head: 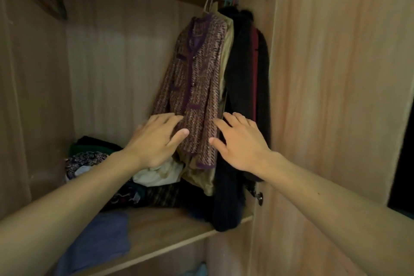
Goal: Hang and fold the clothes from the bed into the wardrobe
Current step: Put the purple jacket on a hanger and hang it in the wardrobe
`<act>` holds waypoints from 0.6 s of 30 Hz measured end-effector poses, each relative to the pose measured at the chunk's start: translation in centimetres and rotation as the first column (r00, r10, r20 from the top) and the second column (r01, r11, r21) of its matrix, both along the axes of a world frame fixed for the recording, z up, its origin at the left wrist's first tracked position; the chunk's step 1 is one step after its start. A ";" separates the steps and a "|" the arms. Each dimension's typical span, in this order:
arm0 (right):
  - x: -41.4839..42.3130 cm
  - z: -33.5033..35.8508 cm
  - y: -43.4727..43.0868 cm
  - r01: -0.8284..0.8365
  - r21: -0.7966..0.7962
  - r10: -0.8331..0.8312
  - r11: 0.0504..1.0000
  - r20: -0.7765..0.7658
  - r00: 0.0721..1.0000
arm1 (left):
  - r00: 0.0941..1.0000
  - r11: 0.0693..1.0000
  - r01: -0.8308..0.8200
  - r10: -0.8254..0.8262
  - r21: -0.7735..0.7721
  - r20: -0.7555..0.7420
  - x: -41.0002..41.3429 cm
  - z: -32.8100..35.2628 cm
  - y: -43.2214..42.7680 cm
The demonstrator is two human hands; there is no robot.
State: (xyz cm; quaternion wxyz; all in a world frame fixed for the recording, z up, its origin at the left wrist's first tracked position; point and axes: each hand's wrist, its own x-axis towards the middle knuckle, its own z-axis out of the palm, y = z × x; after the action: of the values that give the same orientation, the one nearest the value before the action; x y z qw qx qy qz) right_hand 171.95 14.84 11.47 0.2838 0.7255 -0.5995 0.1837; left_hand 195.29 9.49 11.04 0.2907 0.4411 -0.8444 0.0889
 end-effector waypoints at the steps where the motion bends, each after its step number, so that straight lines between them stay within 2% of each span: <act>1: -0.9 0.0 1.0 0.012 -0.009 -0.012 1.000 -0.010 1.000 | 1.000 1.000 0.000 0.000 -0.018 0.016 -0.8 0.1 0.9; 5: -5.2 -0.2 5.0 0.061 -0.032 -0.062 0.998 -0.038 0.997 | 0.998 0.999 0.016 -0.013 -0.046 0.067 -3.9 0.0 4.8; 9: -9.6 -1.1 9.1 0.083 0.001 -0.083 0.997 0.035 0.996 | 0.991 0.999 0.010 -0.006 -0.030 0.135 -7.6 -1.1 9.1; 18: -15.8 -4.0 17.7 0.042 0.031 -0.045 0.999 0.094 0.995 | 0.979 0.999 0.025 -0.032 0.039 0.201 -15.2 -4.2 18.4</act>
State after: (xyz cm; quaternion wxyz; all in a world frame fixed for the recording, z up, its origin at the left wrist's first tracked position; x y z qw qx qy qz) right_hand 156.14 32.57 7.46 0.2485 0.7066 -0.6306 0.2032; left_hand 180.08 27.92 6.79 0.1966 0.4230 -0.8772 0.1136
